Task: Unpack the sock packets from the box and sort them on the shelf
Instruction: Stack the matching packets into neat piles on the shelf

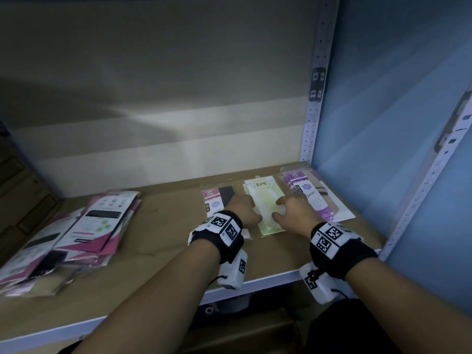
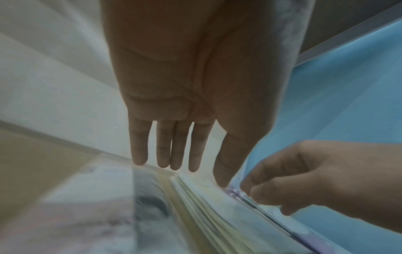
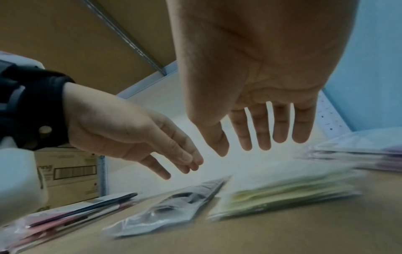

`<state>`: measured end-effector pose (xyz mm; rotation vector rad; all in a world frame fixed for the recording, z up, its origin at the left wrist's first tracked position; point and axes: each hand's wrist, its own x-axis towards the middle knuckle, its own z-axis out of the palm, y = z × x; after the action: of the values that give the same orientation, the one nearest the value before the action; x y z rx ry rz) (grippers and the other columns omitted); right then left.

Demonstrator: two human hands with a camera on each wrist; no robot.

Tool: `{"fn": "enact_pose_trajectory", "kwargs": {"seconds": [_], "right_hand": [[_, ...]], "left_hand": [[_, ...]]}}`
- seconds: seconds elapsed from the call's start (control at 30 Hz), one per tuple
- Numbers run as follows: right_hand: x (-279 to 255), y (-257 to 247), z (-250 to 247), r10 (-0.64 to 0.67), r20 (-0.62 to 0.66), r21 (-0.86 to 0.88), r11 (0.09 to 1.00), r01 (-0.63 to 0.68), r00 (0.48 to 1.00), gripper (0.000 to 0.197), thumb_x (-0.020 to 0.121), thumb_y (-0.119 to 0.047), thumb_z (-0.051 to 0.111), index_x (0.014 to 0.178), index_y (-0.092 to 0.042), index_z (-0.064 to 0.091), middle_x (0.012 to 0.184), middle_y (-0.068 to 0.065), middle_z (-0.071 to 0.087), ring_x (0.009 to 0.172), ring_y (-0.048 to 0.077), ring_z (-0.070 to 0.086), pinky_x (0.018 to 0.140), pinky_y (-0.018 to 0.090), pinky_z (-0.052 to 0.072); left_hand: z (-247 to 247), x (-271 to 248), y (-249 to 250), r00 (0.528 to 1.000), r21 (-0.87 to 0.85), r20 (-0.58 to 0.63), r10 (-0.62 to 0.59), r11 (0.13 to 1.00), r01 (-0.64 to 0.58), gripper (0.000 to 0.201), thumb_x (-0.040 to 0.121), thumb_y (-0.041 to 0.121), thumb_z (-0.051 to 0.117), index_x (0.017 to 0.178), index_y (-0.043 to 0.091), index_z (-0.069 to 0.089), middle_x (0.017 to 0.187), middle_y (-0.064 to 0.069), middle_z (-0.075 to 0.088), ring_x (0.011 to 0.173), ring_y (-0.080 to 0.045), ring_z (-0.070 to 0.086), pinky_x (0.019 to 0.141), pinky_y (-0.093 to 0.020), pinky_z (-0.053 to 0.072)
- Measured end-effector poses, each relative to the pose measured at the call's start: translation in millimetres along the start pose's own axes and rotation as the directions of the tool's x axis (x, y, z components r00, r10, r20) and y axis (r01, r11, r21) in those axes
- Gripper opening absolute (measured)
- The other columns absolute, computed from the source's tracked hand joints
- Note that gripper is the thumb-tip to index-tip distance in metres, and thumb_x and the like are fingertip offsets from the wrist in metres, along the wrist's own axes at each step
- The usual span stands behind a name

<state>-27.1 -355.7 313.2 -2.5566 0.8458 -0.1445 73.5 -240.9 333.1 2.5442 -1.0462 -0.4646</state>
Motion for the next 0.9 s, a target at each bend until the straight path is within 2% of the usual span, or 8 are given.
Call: {"fn": "enact_pose_trajectory", "kwargs": {"seconds": [0.1, 0.2, 0.27, 0.33, 0.47, 0.6, 0.7, 0.9], "right_hand": [[-4, -21, 2, -0.058, 0.017, -0.043, 0.997, 0.059, 0.998, 0.047, 0.090, -0.032, 0.056, 0.133, -0.011, 0.052, 0.136, 0.010, 0.050, 0.124, 0.026, 0.048, 0.100, 0.034, 0.042], [-5, -50, 10, -0.114, 0.041, -0.047, 0.992, 0.116, 0.993, 0.043, 0.090, -0.031, 0.055, 0.129, -0.013, 0.054, 0.132, 0.010, 0.050, 0.125, 0.028, 0.044, 0.103, 0.039, 0.041], [-2, -72, 19, -0.166, 0.060, 0.000, 0.986, 0.166, 0.984, 0.031, 0.086, -0.030, 0.057, 0.113, -0.016, 0.063, 0.120, 0.008, 0.059, 0.114, 0.028, 0.053, 0.095, 0.042, 0.048], [-2, -100, 29, -0.222, 0.087, 0.037, 0.975, 0.220, 0.971, 0.024, 0.085, -0.030, 0.058, 0.104, -0.018, 0.065, 0.112, 0.007, 0.064, 0.103, 0.025, 0.060, 0.089, 0.034, 0.051], [-1, -159, 52, -0.274, 0.089, 0.035, 0.962, 0.272, 0.958, 0.037, 0.084, -0.033, 0.059, 0.118, -0.017, 0.062, 0.128, 0.006, 0.055, 0.117, 0.025, 0.053, 0.097, 0.028, 0.045], [-2, -217, 80, -0.301, 0.183, 0.078, 0.953, 0.292, 0.936, 0.046, 0.086, -0.034, 0.057, 0.129, -0.017, 0.056, 0.135, 0.012, 0.050, 0.120, 0.028, 0.051, 0.100, 0.035, 0.045], [-8, -251, 103, -0.351, 0.199, 0.081, 0.936, 0.341, 0.915, 0.037, 0.090, -0.030, 0.055, 0.121, -0.010, 0.062, 0.125, 0.014, 0.060, 0.113, 0.029, 0.056, 0.095, 0.034, 0.048], [-21, -305, 140, -0.500, 0.188, 0.132, 0.866, 0.483, 0.845, 0.031, 0.088, -0.028, 0.061, 0.113, -0.010, 0.064, 0.120, 0.011, 0.064, 0.112, 0.030, 0.057, 0.095, 0.035, 0.047]], "left_hand": [[-21, -11, -27, 1.000, 0.033, -0.027, -0.013, 0.999, 0.014, 0.018, 0.087, 0.020, 0.060, 0.100, 0.008, 0.064, 0.100, -0.004, 0.063, 0.095, -0.022, 0.061, 0.071, -0.025, 0.043], [-44, -27, -67, 0.989, 0.029, -0.107, -0.100, 0.994, 0.104, 0.031, 0.090, 0.021, 0.060, 0.118, 0.008, 0.059, 0.118, -0.006, 0.060, 0.107, -0.023, 0.058, 0.081, -0.026, 0.045], [-58, -43, -100, 0.968, 0.014, -0.148, -0.201, 0.979, 0.205, 0.035, 0.091, 0.017, 0.058, 0.125, 0.011, 0.054, 0.127, -0.007, 0.056, 0.113, -0.025, 0.056, 0.087, -0.029, 0.047], [-72, -59, -136, 0.943, 0.043, -0.191, -0.271, 0.958, 0.284, 0.039, 0.088, 0.013, 0.057, 0.127, 0.014, 0.053, 0.130, -0.007, 0.053, 0.116, -0.026, 0.055, 0.094, -0.033, 0.048], [-98, -99, -203, 0.896, 0.049, -0.270, -0.353, 0.924, 0.379, 0.043, 0.086, 0.015, 0.056, 0.129, 0.015, 0.055, 0.138, -0.010, 0.050, 0.126, -0.027, 0.048, 0.106, -0.035, 0.040], [-116, -143, -260, 0.845, -0.015, -0.314, -0.433, 0.892, 0.451, 0.051, 0.081, 0.020, 0.065, 0.130, 0.013, 0.053, 0.135, -0.011, 0.053, 0.122, -0.027, 0.051, 0.100, -0.034, 0.045], [-124, -171, -294, 0.807, -0.068, -0.349, -0.476, 0.872, 0.485, 0.044, 0.084, 0.026, 0.062, 0.124, 0.010, 0.056, 0.131, -0.012, 0.054, 0.118, -0.029, 0.053, 0.098, -0.037, 0.046], [-121, -195, -335, 0.782, -0.109, -0.344, -0.519, 0.850, 0.516, 0.071, 0.080, 0.048, 0.063, 0.139, 0.014, 0.042, 0.140, -0.010, 0.044, 0.128, -0.031, 0.045, 0.104, -0.047, 0.041]]}}
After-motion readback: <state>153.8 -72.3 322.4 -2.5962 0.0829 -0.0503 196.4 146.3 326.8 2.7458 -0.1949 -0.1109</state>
